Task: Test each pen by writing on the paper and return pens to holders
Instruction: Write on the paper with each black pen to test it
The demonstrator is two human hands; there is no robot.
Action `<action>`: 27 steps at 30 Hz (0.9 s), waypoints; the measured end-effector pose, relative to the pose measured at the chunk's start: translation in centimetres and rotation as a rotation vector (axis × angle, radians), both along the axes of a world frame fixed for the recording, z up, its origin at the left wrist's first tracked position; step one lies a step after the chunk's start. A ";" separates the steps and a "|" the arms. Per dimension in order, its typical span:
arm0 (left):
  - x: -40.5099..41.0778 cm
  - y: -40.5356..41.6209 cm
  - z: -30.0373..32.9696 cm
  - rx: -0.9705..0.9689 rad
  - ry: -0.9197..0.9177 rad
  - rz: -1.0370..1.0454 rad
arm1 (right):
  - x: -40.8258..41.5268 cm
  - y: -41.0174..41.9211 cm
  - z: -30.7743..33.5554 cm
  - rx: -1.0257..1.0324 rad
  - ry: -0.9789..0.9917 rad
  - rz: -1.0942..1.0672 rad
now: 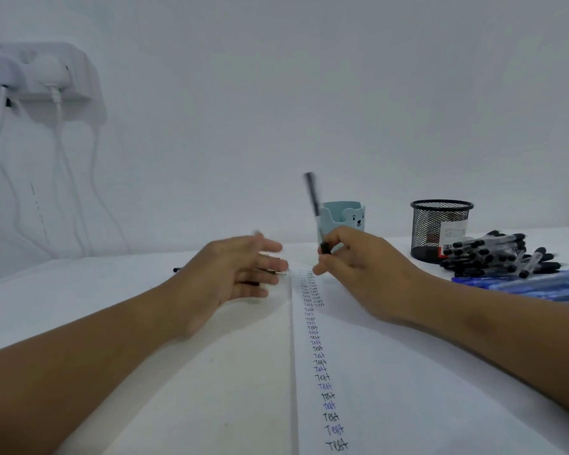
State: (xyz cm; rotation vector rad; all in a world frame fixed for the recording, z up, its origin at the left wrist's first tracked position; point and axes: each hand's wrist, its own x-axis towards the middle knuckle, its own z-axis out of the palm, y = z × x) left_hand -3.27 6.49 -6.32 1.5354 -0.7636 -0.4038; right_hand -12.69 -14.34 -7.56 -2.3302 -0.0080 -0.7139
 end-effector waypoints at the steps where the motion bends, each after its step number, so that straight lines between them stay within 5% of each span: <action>1: -0.3 -0.1 -0.4 0.102 -0.152 0.016 | 0.0 0.2 0.0 0.166 0.019 0.051; 5: -0.6 -0.6 -1.4 0.419 -0.652 -0.032 | 0.0 0.5 0.3 0.383 0.049 0.128; 11: -0.1 -0.9 -1.6 0.444 -0.675 -0.040 | -0.1 0.5 0.7 0.533 0.192 0.156; 27: 0.0 -0.9 -1.6 0.423 -0.651 -0.057 | 0.8 0.9 0.1 0.184 0.203 0.084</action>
